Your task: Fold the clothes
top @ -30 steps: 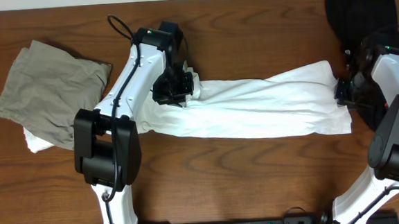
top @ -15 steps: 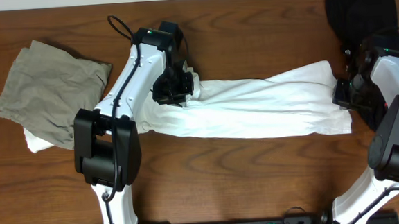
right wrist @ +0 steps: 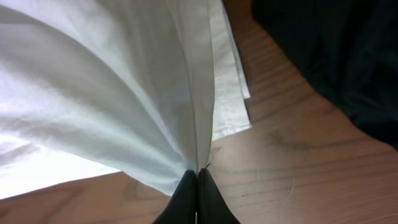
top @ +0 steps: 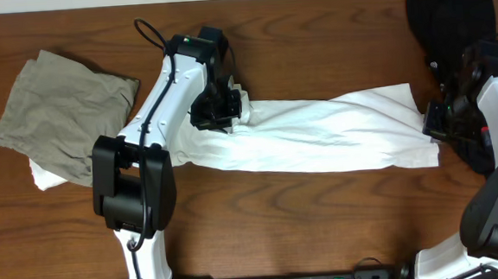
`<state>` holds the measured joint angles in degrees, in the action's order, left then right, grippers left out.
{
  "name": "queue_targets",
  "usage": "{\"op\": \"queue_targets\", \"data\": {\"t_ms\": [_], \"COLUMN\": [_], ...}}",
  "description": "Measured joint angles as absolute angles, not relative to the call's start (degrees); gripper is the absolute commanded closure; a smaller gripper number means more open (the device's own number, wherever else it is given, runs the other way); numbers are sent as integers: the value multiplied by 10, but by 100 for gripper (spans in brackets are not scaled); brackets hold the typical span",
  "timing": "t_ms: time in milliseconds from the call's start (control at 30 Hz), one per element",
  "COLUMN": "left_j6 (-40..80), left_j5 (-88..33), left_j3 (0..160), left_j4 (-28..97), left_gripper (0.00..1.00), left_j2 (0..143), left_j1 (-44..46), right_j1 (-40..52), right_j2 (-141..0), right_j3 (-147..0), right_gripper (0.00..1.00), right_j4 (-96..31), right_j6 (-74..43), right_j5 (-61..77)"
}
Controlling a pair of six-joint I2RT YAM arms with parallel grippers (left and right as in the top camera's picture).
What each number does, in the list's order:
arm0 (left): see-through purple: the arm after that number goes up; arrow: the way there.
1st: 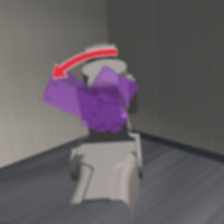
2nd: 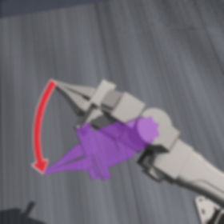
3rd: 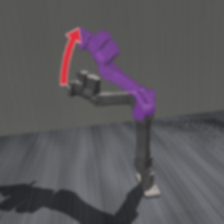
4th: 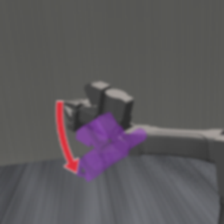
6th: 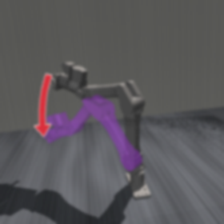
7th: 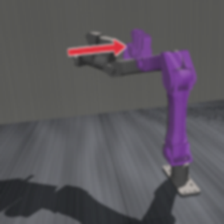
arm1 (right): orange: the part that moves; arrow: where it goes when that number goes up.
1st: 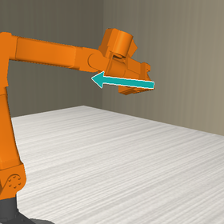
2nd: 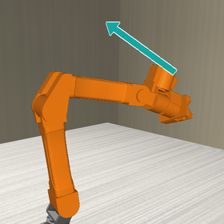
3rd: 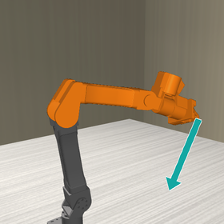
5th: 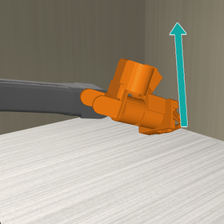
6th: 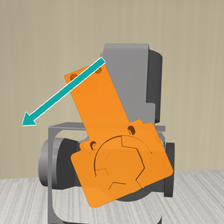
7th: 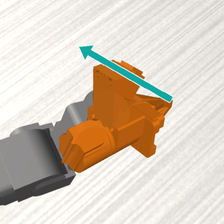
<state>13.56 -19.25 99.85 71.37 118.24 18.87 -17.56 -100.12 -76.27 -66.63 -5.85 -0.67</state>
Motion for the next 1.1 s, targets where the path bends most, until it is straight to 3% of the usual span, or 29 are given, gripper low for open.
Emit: {"op": "queue_targets", "data": {"t_ms": [233,333,767,1100], "left_j6": [135,136,136,136], "left_j5": [-193,-192,-192,-192], "left_j3": [999,999,999,999], "left_j4": [714,714,714,715], "left_gripper": [93,93,93,93], "left_j2": [1182,1182,1182,1182], "left_j1": [189,189,189,189], "right_j1": [-176,-176,-176,-176], "right_j2": [-1001,-1001,-1001,-1001], "right_j3": [-758,-750,-699,-698], "right_gripper": [98,88,98,99], "right_j4": [-656,-648,-540,-524], "right_j6": [-58,-59,-60,-61], "right_j5": [-10,-11,-15,18]}}
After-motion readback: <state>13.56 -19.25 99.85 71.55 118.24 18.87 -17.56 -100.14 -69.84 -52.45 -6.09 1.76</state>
